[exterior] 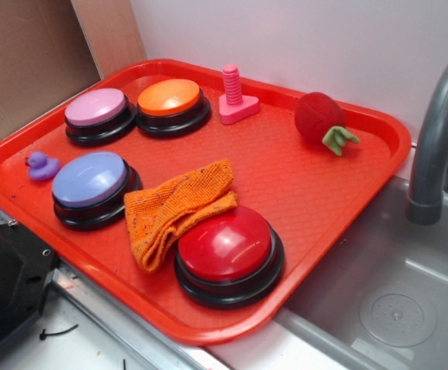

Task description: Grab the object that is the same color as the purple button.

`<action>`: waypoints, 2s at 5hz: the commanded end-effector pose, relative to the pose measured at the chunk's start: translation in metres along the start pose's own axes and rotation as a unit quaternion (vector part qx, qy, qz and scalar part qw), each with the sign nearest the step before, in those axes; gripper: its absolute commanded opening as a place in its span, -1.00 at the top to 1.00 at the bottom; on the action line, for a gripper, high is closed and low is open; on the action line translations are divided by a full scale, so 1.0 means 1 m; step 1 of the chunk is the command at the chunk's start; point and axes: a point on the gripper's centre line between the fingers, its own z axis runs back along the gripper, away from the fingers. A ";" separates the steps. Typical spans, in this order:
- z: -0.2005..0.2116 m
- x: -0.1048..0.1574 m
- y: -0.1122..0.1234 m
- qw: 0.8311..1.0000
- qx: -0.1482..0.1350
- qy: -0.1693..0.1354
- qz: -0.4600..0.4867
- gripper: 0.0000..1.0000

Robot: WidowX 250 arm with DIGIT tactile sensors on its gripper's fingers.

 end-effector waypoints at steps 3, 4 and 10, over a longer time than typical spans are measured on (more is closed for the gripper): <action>-0.056 -0.009 0.047 0.986 0.009 -0.023 0.163 -1.00; -0.081 -0.016 0.075 0.964 0.023 -0.033 0.263 -1.00; -0.203 -0.003 0.143 0.876 0.081 -0.036 0.475 -1.00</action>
